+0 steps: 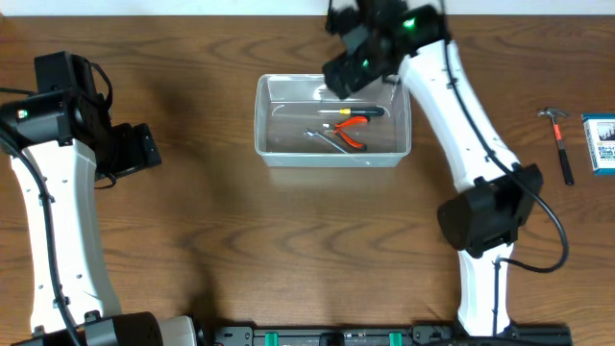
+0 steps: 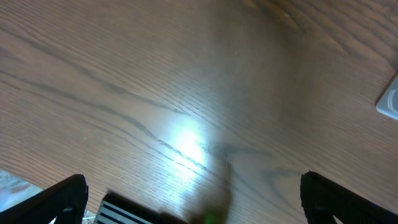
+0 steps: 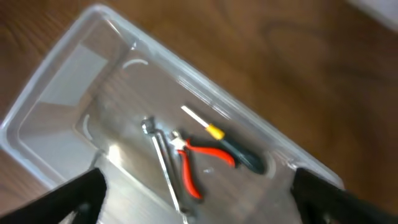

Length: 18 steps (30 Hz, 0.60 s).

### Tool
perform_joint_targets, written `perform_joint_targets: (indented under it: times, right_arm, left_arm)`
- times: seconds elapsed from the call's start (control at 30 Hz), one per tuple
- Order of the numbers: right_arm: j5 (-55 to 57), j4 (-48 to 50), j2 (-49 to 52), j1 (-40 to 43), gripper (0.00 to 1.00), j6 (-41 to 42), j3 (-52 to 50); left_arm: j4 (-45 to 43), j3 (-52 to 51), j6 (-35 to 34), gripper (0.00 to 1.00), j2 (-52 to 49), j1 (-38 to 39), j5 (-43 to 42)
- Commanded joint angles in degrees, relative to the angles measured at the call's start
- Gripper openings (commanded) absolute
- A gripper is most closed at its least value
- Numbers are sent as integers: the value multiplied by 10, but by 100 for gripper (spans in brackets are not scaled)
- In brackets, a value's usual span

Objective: Pack container
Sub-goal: 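Lift the right gripper and move it right toward the hammer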

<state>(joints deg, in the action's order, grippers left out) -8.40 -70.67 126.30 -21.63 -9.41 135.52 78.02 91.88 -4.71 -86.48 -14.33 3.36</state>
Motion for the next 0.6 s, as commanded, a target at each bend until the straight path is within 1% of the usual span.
perform_joint_targets:
  times: [0.0,0.17,0.37,0.57]
  right_arm:
    - [16,-27,-1,25,99,28,73]
    - [26,-86,-1,64,99,47,165]
    - [59,-160,-1,124,99,85,241]
    - [84,-221,-1,184,99,107,261]
  left_arm:
    - [2,13,-3,98,5,-2,1]
    - [2,13,-3,98,5,-2,1]
    - [1,13,-3,98,5,-2,1]
    - [1,13,-3,98,5,-2,1]
